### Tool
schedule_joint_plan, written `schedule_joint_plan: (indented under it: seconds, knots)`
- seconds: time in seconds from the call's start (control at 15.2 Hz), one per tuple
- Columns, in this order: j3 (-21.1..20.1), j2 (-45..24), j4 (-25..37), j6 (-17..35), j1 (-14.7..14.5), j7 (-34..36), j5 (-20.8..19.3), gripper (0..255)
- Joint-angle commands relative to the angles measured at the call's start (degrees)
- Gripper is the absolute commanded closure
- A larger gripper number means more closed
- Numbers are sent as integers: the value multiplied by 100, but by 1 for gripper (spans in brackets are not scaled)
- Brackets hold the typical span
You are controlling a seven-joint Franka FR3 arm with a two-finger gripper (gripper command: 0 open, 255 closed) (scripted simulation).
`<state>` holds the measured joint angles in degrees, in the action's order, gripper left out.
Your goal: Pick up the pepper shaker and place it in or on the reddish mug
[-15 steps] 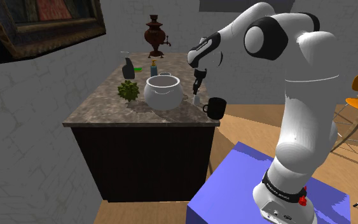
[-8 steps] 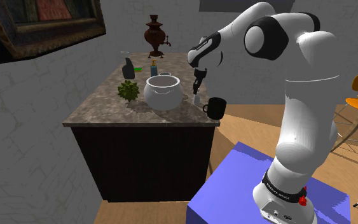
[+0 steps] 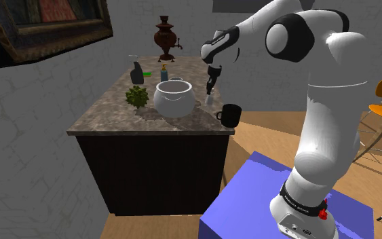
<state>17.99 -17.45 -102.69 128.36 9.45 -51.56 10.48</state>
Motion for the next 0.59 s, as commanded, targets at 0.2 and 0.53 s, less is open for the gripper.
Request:
schedule_joint_plan:
  seconds: [0.2, 0.53]
  knots:
    - [26, 123, 214, -330, -15, 67, -77, 255]
    - [48, 230, 460, -674, -22, 123, -142, 255]
